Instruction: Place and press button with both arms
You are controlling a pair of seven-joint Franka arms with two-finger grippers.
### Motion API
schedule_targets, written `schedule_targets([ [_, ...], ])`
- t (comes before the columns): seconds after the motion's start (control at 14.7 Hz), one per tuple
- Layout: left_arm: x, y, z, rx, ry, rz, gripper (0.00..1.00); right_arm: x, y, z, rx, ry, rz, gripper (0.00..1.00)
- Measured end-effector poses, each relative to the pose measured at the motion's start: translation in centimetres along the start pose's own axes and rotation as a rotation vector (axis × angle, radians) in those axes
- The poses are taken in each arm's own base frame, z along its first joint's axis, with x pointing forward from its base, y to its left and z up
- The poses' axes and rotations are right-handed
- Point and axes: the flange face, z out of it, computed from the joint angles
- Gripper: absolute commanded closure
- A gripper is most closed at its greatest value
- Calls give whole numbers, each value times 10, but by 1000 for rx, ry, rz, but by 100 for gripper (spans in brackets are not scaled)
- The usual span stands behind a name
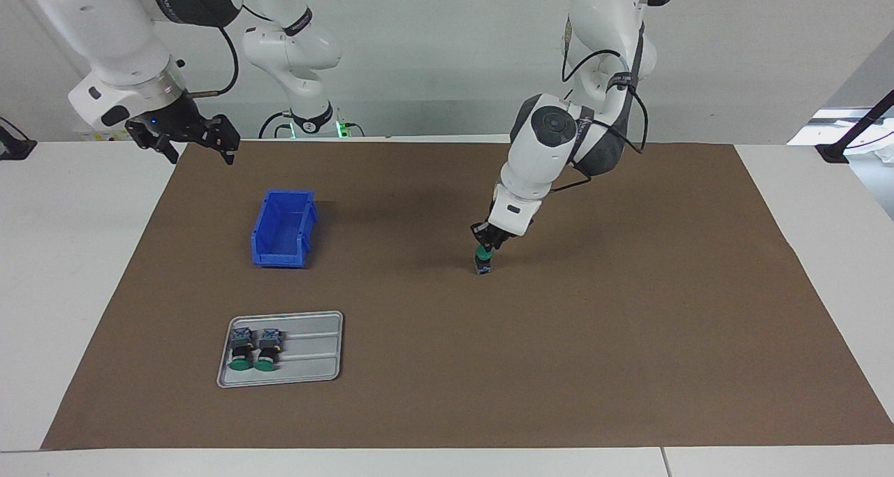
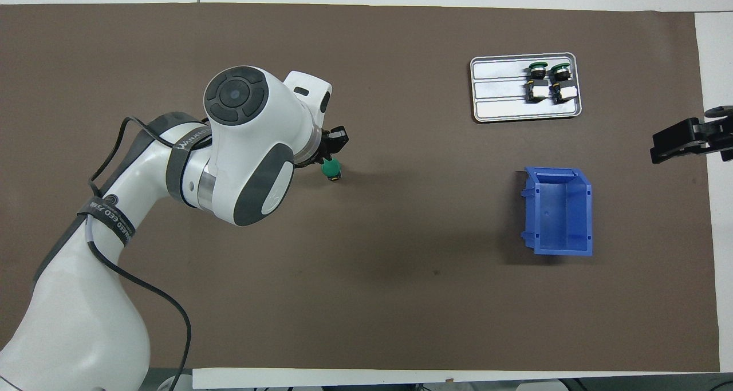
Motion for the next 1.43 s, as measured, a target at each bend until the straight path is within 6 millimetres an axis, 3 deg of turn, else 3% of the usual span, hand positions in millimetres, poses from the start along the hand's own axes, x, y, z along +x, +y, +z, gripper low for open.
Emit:
schedule_targets([
  [0.27, 1, 0, 2, 4, 1, 0, 98, 0, 0, 0, 0, 0, 0, 1],
  [0.68, 2, 0, 24, 24, -13, 0, 98, 0, 0, 0, 0, 0, 0, 1],
  [1.43, -2, 2, 29, 20, 1, 11, 98, 0, 0, 0, 0, 0, 0, 1],
])
